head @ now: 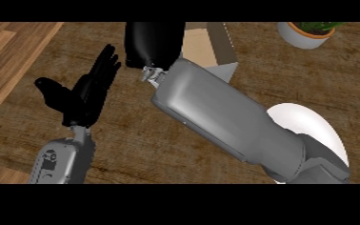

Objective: Pick the tomato from the plate and place it in the cardboard box

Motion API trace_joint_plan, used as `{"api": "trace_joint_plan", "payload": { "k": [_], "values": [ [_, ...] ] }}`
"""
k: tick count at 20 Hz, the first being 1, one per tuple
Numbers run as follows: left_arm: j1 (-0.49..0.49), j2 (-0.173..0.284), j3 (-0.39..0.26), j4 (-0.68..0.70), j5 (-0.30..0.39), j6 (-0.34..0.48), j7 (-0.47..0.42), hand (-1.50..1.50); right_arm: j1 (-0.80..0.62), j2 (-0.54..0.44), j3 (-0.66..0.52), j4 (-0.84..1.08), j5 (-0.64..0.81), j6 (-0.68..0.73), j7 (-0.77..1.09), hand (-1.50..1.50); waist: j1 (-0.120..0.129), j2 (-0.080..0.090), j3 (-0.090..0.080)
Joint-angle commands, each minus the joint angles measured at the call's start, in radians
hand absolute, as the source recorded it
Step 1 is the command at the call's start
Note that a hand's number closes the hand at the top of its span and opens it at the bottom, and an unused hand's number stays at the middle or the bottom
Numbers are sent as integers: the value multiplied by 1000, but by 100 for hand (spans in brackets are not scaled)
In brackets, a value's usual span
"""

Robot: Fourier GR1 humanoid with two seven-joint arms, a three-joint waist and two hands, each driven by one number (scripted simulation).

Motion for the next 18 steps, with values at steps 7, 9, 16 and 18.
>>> {"api": "trace_joint_plan", "payload": {
  "k": [7, 9, 16, 18],
  "values": [
    [7, 13, 20, -20, 2, 9, 6, 0, -143, 9, 41, 288, -6, -120, 162, 150, -37, 3, 1],
    [21, -2, 16, -2, -16, 25, -29, 0, -166, 9, 14, 358, -20, -128, 114, 150, -52, 9, 2],
    [49, -10, 12, -41, -16, 38, -17, 0, -138, 9, 42, 520, -83, -158, 4, 150, -64, 8, 4],
    [38, 3, 29, -17, 4, 10, -46, 0, -136, 9, 36, 586, -120, -57, -41, 150, -62, 15, 2]
  ]
}}
